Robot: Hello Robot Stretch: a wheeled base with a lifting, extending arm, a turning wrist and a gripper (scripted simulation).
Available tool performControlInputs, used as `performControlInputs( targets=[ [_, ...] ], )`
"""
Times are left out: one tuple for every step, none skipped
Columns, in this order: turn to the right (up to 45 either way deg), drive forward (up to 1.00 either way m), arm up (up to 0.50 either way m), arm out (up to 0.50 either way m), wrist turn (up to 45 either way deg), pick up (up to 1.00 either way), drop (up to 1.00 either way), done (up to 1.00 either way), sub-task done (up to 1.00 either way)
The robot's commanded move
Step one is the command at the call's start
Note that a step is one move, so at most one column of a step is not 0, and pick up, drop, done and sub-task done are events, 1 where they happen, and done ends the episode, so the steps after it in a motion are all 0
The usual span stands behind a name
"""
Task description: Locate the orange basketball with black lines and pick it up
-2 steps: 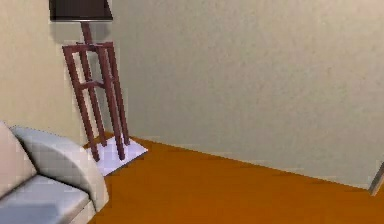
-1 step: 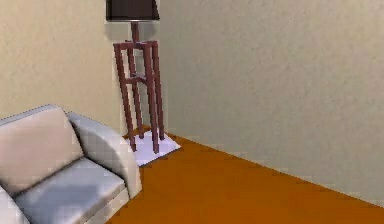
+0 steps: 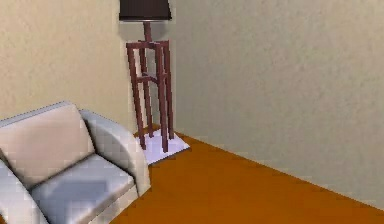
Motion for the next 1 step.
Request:
performControlInputs(
  targets=[
    [-3.0, 0.0, 0.0, 0.0, 0.0, 0.0, 0.0, 0.0, 0.0]
  ],
)
